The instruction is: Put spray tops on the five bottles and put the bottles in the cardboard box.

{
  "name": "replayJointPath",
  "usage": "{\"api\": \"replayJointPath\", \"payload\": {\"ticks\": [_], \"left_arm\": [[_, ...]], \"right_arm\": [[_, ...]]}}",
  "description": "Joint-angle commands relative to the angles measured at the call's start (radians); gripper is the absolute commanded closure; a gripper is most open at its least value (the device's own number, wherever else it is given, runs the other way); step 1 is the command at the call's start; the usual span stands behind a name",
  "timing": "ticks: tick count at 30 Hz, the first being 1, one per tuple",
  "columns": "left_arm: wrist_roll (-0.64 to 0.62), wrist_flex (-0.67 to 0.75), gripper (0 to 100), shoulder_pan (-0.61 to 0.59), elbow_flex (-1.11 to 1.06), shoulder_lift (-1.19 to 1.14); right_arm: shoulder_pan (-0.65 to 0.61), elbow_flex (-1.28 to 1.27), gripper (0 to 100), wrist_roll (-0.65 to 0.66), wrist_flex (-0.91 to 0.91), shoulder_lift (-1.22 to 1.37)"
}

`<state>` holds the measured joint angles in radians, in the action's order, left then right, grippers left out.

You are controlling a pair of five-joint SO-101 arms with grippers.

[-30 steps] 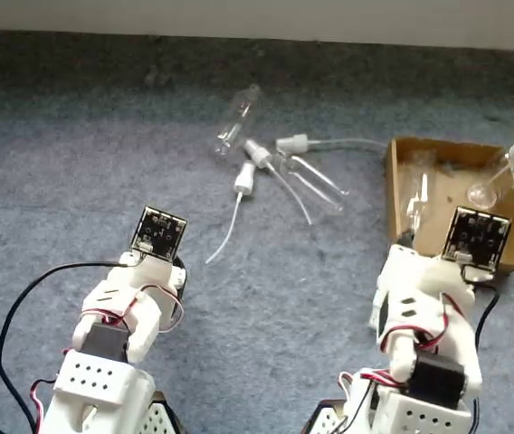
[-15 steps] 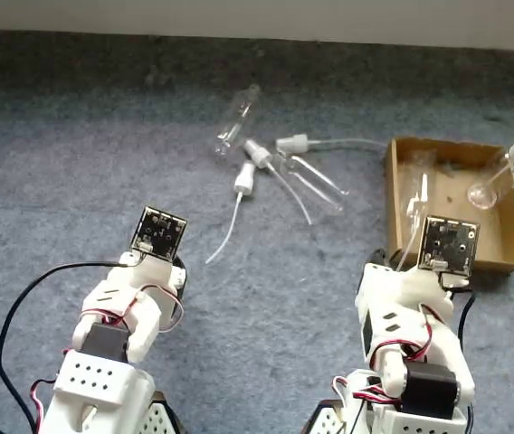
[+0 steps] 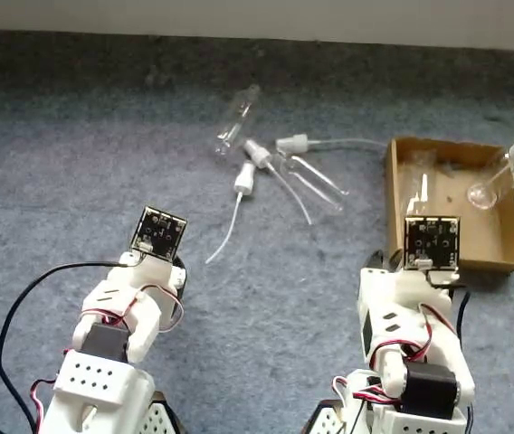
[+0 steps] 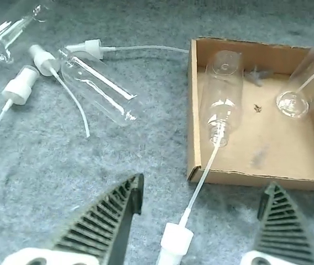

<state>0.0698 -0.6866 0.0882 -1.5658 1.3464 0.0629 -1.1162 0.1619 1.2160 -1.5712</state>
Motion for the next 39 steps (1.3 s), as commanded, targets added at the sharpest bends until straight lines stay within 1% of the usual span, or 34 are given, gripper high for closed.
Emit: {"api": "replayJointPath", "payload": {"ticks": [1, 3, 5, 8, 10, 12, 17, 30, 39], "left_arm": [[0.008, 0.017, 99, -0.044, 0.038, 0.015], [0.005, 0.017, 99, -0.094, 0.051, 0.015], [0.000, 0.017, 99, -0.131, 0.064, 0.013], [-0.002, 0.015, 99, -0.140, 0.070, 0.013], [-0.002, 0.015, 99, -0.142, 0.070, 0.013], [-0.032, 0.008, 99, -0.143, 0.073, 0.013], [-0.069, -0.084, 99, -0.139, 0.125, 0.013], [-0.066, -0.084, 99, -0.137, 0.125, 0.013], [-0.064, -0.084, 99, -0.137, 0.125, 0.013]], "right_arm": [[0.035, 0.096, 69.5, 0.034, 0.001, -0.004], [0.047, 0.131, 69.5, 0.037, -0.001, -0.004], [0.048, 0.156, 69.5, 0.071, -0.001, -0.004], [0.048, 0.177, 69.5, 0.114, -0.001, -0.002], [0.050, 0.177, 69.5, 0.121, -0.001, 0.005], [0.050, 0.179, 69.5, 0.118, -0.001, 0.053], [0.050, 0.246, 69.5, 0.114, -0.002, 0.268], [0.045, 0.627, 69.5, 0.115, -0.002, 0.820], [0.042, 0.875, 69.5, 0.114, -0.004, 1.110]]}}
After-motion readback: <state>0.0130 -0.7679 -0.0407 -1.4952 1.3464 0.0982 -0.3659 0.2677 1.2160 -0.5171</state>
